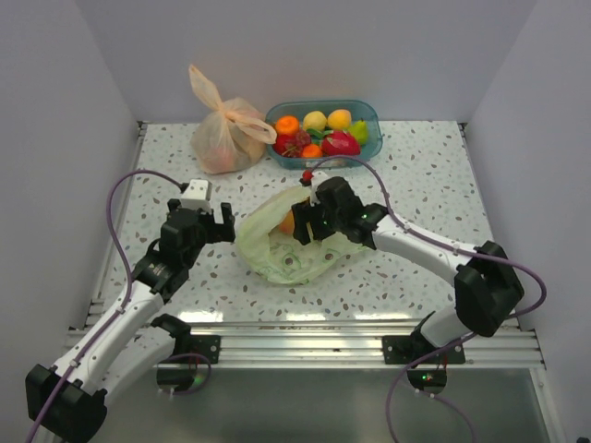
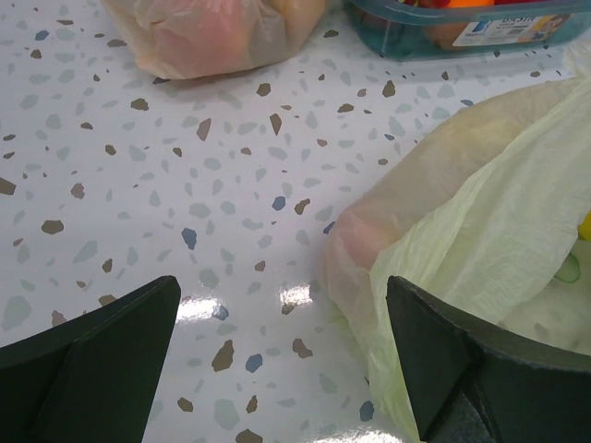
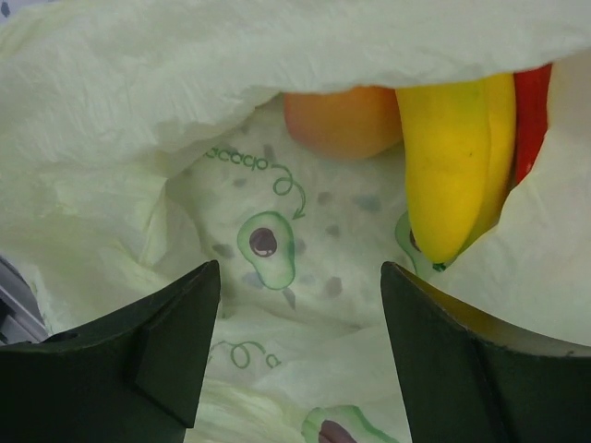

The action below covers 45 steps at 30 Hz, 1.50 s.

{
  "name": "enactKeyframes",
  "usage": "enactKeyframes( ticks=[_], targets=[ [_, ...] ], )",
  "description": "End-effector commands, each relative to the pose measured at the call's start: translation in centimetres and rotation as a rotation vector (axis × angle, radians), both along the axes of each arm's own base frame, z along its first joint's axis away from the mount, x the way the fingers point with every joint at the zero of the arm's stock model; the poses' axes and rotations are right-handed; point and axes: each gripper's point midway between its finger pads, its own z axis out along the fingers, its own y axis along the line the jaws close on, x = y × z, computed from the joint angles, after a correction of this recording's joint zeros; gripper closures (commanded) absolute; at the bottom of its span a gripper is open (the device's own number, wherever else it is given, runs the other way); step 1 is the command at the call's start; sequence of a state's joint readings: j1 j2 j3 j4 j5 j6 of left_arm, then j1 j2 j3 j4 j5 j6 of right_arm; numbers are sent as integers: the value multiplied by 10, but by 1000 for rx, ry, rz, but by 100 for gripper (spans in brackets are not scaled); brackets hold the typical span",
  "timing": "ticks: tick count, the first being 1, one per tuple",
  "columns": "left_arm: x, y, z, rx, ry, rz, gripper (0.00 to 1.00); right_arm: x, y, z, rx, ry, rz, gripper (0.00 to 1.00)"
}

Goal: Untie the knot of the plastic bag and take out the fruit

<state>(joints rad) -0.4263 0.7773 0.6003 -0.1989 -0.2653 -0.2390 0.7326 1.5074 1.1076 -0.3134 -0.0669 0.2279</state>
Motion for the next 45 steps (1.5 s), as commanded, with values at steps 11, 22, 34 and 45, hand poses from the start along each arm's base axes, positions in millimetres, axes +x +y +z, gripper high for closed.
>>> enactKeyframes(
  ticks=[11, 22, 34, 45],
  targets=[
    [5, 4, 26, -8, -84, 13, 0, 50, 34, -7, 394, -32, -507, 18],
    [6, 5, 25, -8, -83, 16, 0, 74, 37, -55, 433, -13, -724, 10],
    [6, 6, 26, -10, -84, 16, 0, 94, 39, -72, 476, -72, -788, 16],
    [6, 6, 24, -8, -80, 16, 0, 86, 37, -72, 485, -79, -759, 64]
  ],
)
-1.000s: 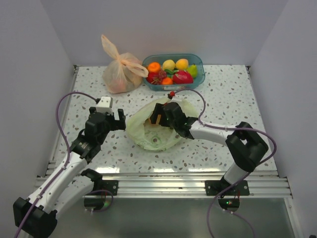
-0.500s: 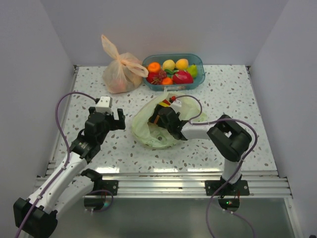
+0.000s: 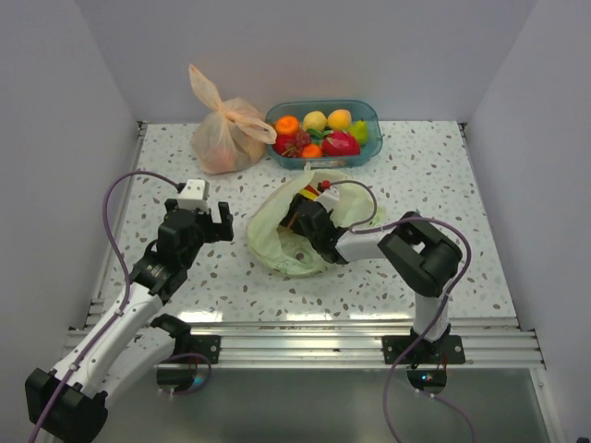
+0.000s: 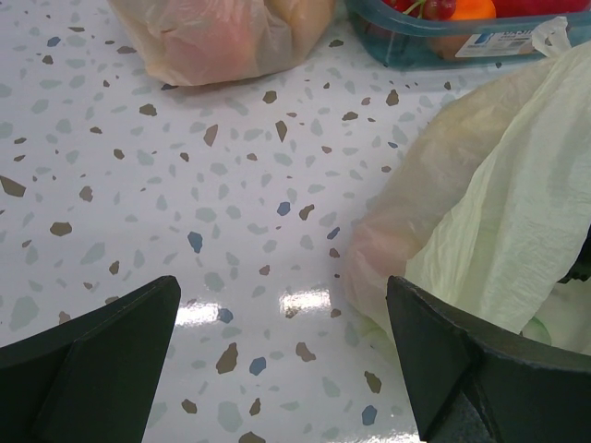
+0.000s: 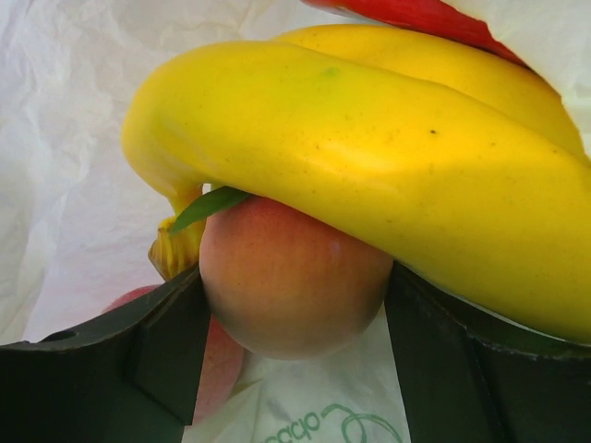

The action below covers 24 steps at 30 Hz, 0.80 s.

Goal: Untie the knot of the plastic bag and take out the fruit

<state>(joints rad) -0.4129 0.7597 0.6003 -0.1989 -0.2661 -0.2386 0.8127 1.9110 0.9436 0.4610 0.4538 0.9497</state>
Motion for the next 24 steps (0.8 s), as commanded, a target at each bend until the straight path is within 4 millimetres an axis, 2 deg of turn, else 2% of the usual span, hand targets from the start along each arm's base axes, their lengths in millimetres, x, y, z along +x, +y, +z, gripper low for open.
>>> enactKeyframes(
  ticks=[1, 3, 4, 5, 8, 11, 13, 14, 16, 18, 21, 22, 23, 24],
  targets=[
    [6, 1, 19, 0, -62, 1, 0, -3, -6, 19, 26, -45, -17, 67],
    [6, 1, 20, -3, -65, 4, 0, -10, -10, 29, 16, -48, 3, 75],
    [6, 2, 19, 1, -64, 3, 0, -14, -13, 29, 3, -39, 13, 76],
    [6, 2, 19, 2, -63, 3, 0, -20, -15, 38, 1, -41, 32, 80],
    [6, 2, 20, 0, -66, 7, 0, -32, -24, 47, -58, -35, 85, 84],
    [6, 2, 19, 2, -63, 6, 0, -45, -33, 48, -109, -12, 126, 86],
    [6, 2, 20, 1, -65, 5, 0, -52, -38, 56, -154, -20, 171, 88],
    [6, 2, 20, -1, -65, 5, 0, -58, -45, 52, -211, 2, 192, 88],
    [6, 2, 20, -2, -67, 4, 0, -65, -49, 64, -233, -5, 229, 89],
    [6, 1, 20, -4, -66, 1, 0, -76, -61, 65, -317, 19, 276, 90],
    [6, 0, 20, -8, -65, -5, 0, -87, -70, 88, -390, -12, 355, 92],
    [6, -1, 20, -9, -63, -8, 0, -89, -69, 110, -378, -54, 385, 93],
    [6, -1, 19, -8, -62, -10, 0, -93, -74, 115, -417, -49, 407, 93],
    [6, -2, 19, -10, -63, -11, 0, -88, -74, 139, -451, -104, 430, 94]
  ],
)
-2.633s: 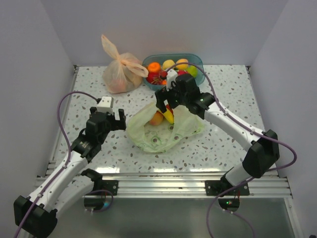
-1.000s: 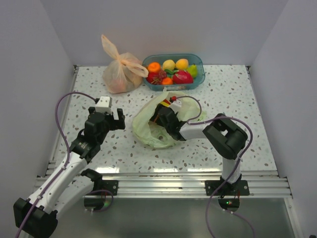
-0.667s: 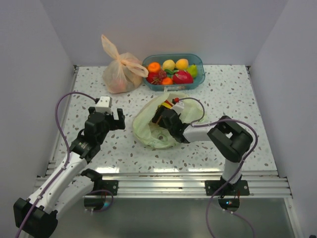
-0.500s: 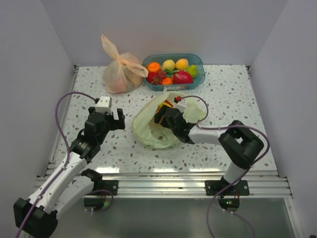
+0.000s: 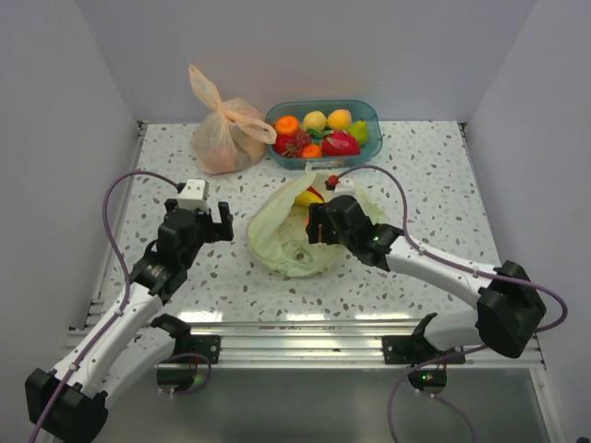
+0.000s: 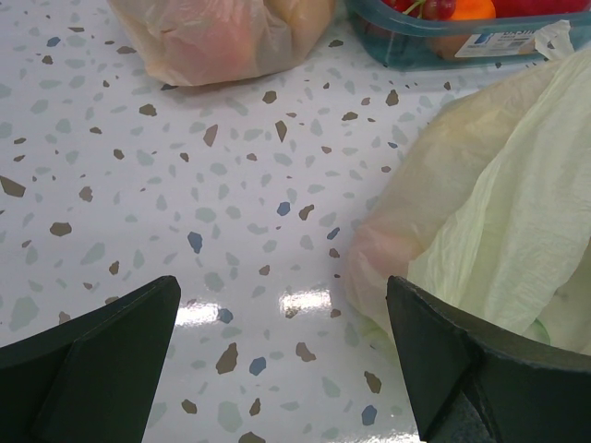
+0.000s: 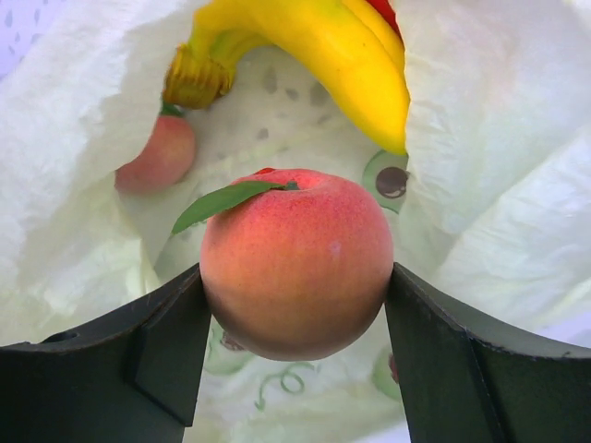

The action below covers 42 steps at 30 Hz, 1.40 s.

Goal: Untie the knot of the plastic bag and take out the fruit

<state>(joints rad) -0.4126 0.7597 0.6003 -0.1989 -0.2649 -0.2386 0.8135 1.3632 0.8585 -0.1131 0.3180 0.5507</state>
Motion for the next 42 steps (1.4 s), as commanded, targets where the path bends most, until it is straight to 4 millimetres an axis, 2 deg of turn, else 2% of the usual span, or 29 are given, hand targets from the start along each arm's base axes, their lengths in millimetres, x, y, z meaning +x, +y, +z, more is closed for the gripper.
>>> enactKeyframes(
  ticks=[1, 3, 4, 5, 6, 7, 8, 9, 11, 13, 17, 18, 21, 22, 23, 24, 25, 26, 27, 28, 29, 30, 31, 32, 33, 36, 40, 41, 42],
  targets=[
    [6, -3, 19, -8, -60, -15, 0, -1, -4, 72, -103, -126, 145, 94],
    [6, -3, 18, -9, -56, -18, 0, 4, -17, 87, -212, -151, 160, 95],
    [6, -3, 18, -9, -56, -19, 0, 13, -18, 112, -220, -194, 147, 96],
    [6, -3, 18, -9, -56, -18, 0, 22, -21, 118, -265, -219, 145, 96],
    [6, -3, 18, -9, -55, -17, 0, 36, -26, 138, -256, -252, 117, 96],
    [6, -3, 18, -9, -56, -16, 0, 46, -29, 145, -255, -267, 105, 96],
    [6, -3, 18, -10, -56, -16, 0, 64, -36, 143, -258, -253, 93, 96],
    [6, -3, 18, -10, -58, -17, 0, 78, -37, 158, -229, -274, 76, 96],
    [6, -4, 17, -9, -55, -19, 0, 101, -41, 168, -197, -293, 57, 95],
    [6, -4, 17, -12, -54, -20, 0, 137, -44, 173, -181, -311, 31, 95],
    [6, -4, 17, -10, -51, -22, 0, 196, -35, 169, -155, -324, 35, 94],
    [6, -4, 16, -9, -50, -22, 0, 218, -32, 160, -147, -321, 37, 94],
    [6, -4, 17, -11, -54, -23, 0, 258, -30, 164, -100, -370, 2, 93],
    [6, -4, 17, -12, -53, -21, 0, 275, -24, 144, -93, -360, 1, 93],
    [6, -4, 17, -10, -53, -22, 0, 286, -26, 137, -81, -359, -13, 92],
    [7, -5, 16, -9, -50, -23, 0, 297, -23, 144, -64, -388, -23, 91],
    [7, -5, 15, -5, -47, -24, 0, 311, -21, 121, -68, -374, -34, 87],
    [7, -5, 14, -5, -44, -27, 0, 320, -22, 116, -58, -375, -52, 84],
    [8, -6, 12, -3, -37, -27, 0, 328, -20, 125, -37, -404, -63, 81],
    [8, -6, 11, -1, -36, -31, 0, 339, -18, 102, -39, -382, -64, 76],
    [9, -6, 11, -1, -34, -31, 0, 344, -16, 100, -24, -382, -62, 61],
    [9, -7, 9, 1, -28, -32, 0, 352, -14, 108, -10, -404, -64, 50],
    [9, -7, 9, 3, -28, -33, 0, 354, -10, 105, -3, -401, -56, 39],
    [9, -7, 10, 0, -28, -32, 0, 359, -8, 95, 1, -389, -47, 20],
    [9, -7, 9, 3, -27, -33, 0, 361, -7, 101, 7, -404, -44, 14],
    [9, -7, 11, 2, -31, -33, 0, 360, -5, 107, 20, -422, -41, 1],
    [8, -6, 12, 1, -36, -30, 0, 347, -12, 128, 4, -443, -36, 1],
    [8, -6, 12, 0, -39, -30, 0, 341, -14, 121, -15, -428, -24, 1],
    [8, -6, 14, -3, -44, -30, 0, 332, -16, 144, -6, -455, -14, 1]
  ],
)
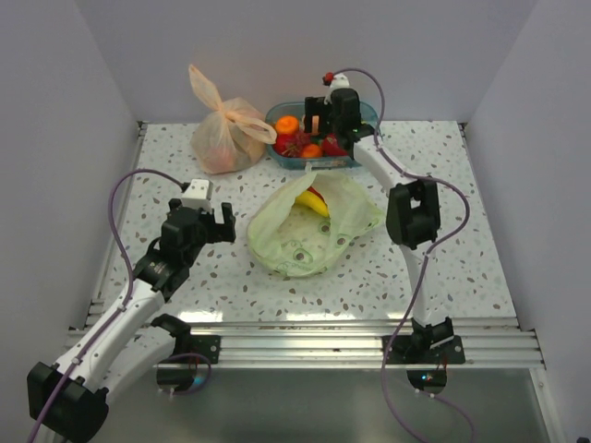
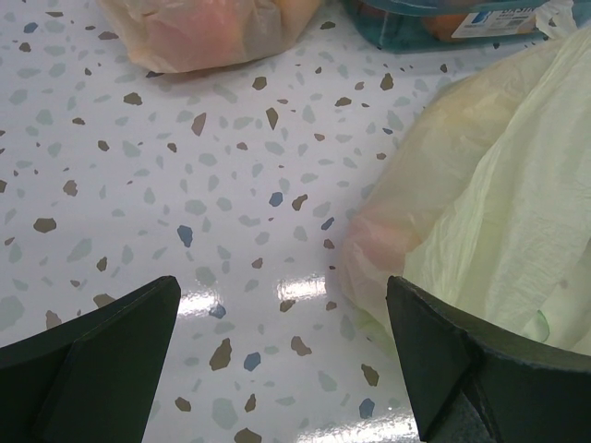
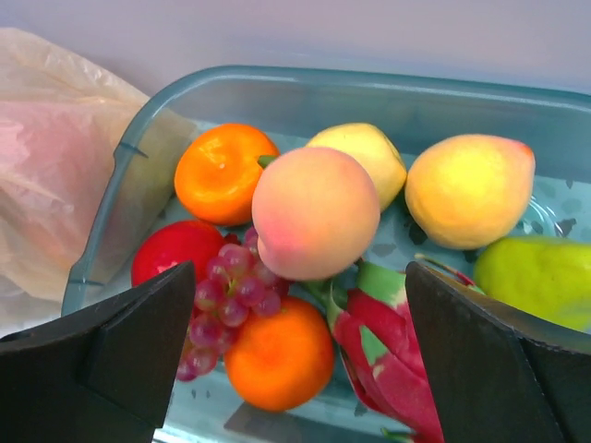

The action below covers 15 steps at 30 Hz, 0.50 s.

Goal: Untie the knot of the plastic bag and take out the fruit

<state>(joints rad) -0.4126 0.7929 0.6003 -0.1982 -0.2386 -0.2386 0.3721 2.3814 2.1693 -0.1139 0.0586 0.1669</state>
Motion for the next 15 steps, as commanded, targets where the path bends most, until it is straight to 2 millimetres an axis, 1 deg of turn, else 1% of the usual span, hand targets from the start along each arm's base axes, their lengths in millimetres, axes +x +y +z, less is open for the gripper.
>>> enactKeyframes(
  ticks=[1, 2, 3, 4, 5, 6, 7, 8, 9, 10, 11, 12, 13, 14, 15],
  targets=[
    [6, 1, 23, -6, -77, -2, 0, -24, -2, 99, 39, -157, 57, 1],
    [6, 1, 24, -8, -80, -2, 0, -31, -5, 107, 19, -167, 68, 1],
    [6, 1, 25, -8, -83, -1, 0, -41, -4, 98, 3, -138, 99, 1],
    [6, 1, 26, -11, -85, 0, 0, -56, -8, 118, -3, -150, 117, 1],
    [6, 1, 25, -8, -83, -1, 0, -66, -6, 121, -24, -149, 157, 1],
    [5, 1, 26, -12, -86, -2, 0, -76, -7, 111, -48, -119, 174, 2],
    [5, 2, 26, -11, -87, -1, 0, -93, -12, 125, -63, -120, 187, 1],
    [5, 1, 27, -12, -90, -1, 0, -104, -11, 124, -105, -119, 219, 2],
    [5, 1, 27, -12, -87, 0, 0, -116, -13, 112, -133, -86, 238, 3],
    [5, 1, 27, -13, -88, -2, 0, -129, -15, 107, -158, -61, 256, 3],
    [5, 1, 28, -15, -89, -1, 0, -146, -16, 123, -184, -90, 273, 5],
    [5, 1, 28, -17, -92, -2, 0, -159, -17, 104, -210, -47, 294, 6],
    [4, 1, 28, -17, -91, -4, 0, -171, -18, 96, -232, -23, 313, 7],
    [4, 1, 29, -20, -94, -5, 0, -189, -16, 108, -247, -46, 336, 9],
    [4, 1, 28, -21, -91, -4, 0, -201, -18, 88, -275, 0, 352, 11]
  ],
)
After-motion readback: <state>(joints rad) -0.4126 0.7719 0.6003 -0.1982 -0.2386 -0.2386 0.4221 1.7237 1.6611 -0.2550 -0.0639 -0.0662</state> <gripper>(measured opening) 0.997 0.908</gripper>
